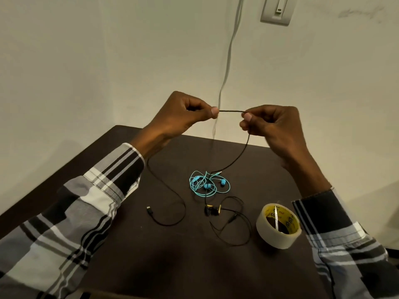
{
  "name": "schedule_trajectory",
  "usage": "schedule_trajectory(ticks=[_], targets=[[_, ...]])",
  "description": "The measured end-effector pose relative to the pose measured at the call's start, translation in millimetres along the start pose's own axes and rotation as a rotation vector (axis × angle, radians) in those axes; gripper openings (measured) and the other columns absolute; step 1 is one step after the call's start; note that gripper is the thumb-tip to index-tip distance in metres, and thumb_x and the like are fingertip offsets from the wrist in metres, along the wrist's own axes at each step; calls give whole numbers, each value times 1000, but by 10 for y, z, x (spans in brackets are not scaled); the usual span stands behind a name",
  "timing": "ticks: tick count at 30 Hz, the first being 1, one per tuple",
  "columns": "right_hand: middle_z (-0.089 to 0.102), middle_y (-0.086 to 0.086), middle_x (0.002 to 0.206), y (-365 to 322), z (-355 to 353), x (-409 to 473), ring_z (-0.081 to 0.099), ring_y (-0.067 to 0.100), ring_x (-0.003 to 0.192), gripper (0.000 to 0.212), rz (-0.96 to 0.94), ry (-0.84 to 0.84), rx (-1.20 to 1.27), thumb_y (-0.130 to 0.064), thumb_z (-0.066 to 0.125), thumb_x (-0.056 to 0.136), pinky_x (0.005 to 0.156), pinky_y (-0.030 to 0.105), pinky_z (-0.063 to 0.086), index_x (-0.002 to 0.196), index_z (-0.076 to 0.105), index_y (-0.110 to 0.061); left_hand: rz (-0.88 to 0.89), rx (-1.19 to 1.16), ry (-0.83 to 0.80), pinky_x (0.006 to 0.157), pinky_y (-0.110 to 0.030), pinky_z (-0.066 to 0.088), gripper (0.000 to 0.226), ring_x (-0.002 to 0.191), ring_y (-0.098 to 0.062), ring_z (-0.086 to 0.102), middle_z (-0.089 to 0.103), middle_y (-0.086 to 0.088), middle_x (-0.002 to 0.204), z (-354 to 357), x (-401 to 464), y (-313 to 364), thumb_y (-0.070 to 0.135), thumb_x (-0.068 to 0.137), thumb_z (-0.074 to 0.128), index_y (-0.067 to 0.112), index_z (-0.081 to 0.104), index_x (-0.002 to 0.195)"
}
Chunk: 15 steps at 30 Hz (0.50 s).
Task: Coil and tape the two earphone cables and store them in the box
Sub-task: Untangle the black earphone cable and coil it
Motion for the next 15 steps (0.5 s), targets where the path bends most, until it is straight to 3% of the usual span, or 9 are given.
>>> schedule_trajectory(ticks=[4,7,9,12,15], targets=[[75,3,76,125,-271,74,73,14,71,8,22,110,-4,-13,68,92,79,38,61,96,74,-8,-45,-13,61,51,-10,35,22,45,0,42,73,-11,88,-180,-43,-129,27,87,71,7,77,93],[73,9,81,240,-452,104,71,15,71,12,55,207,25,-14,67,93,80,38,61,100,73,-6,-83,-29,114,48,-11,34,19,42,-1,39,71,1,78,-290,-87,-209,27,88,70,9,77,91],[74,8,81,322,-506,97,71,16,72,11,83,226,21,-14,67,93,81,41,60,99,74,-7,-103,-45,140,47,-8,34,22,40,0,41,72,2,82,-328,-117,-254,25,88,69,4,76,94],[76,8,88,448,-468,85,74,18,81,10,154,58,-73,-16,70,91,83,42,60,99,74,-11,-122,-65,140,47,-5,34,25,40,4,47,72,-3,88,-291,-144,-289,21,89,68,-1,74,97],[75,2,104,496,-411,68,72,12,95,32,195,-192,-259,-20,77,84,85,33,60,115,71,-15,-119,-89,112,49,-1,35,23,43,10,51,70,-5,88,-188,-158,-268,16,90,67,-4,72,99]])
Point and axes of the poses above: each hand's wrist, its own x-axis towards the middle knuckle, its own z-axis out of the palm, y = z × x, the point moved 3 cm from there along x, towards the middle knuckle
